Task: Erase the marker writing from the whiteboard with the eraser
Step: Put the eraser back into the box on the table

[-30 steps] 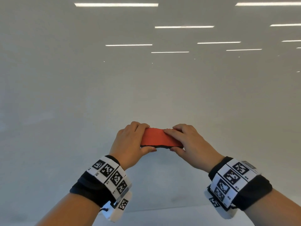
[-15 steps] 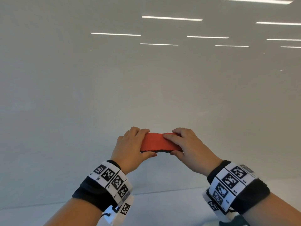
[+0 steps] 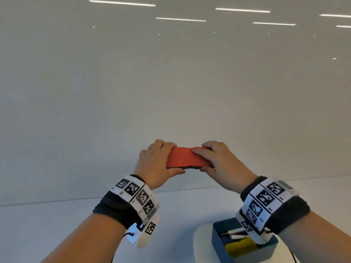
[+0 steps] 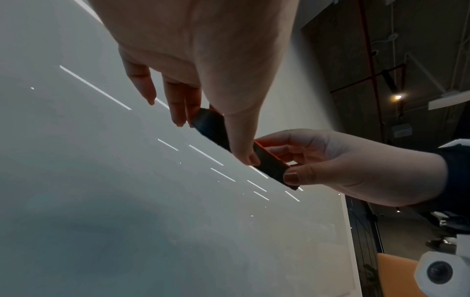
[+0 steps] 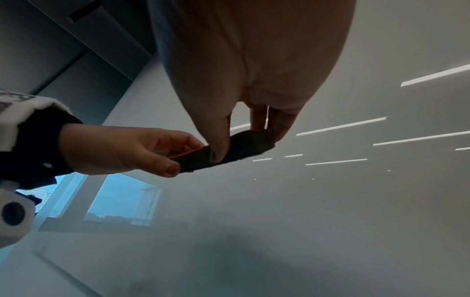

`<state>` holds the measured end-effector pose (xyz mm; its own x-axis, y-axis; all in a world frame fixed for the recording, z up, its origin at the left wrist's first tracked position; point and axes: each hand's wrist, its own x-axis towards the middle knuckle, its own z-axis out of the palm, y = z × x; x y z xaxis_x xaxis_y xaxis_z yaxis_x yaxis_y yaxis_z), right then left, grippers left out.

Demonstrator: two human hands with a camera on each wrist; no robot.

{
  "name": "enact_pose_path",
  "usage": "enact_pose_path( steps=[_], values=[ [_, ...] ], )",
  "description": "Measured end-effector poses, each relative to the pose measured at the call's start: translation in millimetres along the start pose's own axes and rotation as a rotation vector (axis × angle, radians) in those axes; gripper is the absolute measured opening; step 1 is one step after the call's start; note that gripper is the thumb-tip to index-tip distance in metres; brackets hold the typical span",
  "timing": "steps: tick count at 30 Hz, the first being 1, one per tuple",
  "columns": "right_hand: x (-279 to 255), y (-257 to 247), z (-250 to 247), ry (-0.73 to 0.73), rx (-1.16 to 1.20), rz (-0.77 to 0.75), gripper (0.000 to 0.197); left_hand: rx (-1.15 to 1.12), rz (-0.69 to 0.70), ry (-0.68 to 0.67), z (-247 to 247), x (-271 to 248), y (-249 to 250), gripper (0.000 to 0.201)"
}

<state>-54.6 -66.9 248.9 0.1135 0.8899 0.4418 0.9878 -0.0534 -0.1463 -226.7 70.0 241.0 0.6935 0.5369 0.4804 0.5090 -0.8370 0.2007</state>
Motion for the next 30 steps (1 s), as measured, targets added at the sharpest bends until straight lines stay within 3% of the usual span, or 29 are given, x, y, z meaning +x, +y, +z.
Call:
enact_pose_path(
  steps=[18, 30],
  values=[
    [-91.9, 74.3, 72.6, -0.262, 0.084, 0.339, 0.059, -0.083, 0.063, -0.404, 143.7, -11.7, 51.2, 0.072],
    [-144.2, 158.1, 121.2, -0.449, 0.129, 0.363, 0.057, -0.109, -0.006, -0.58, 243.4, -17.6, 99.0, 0.068]
  ],
)
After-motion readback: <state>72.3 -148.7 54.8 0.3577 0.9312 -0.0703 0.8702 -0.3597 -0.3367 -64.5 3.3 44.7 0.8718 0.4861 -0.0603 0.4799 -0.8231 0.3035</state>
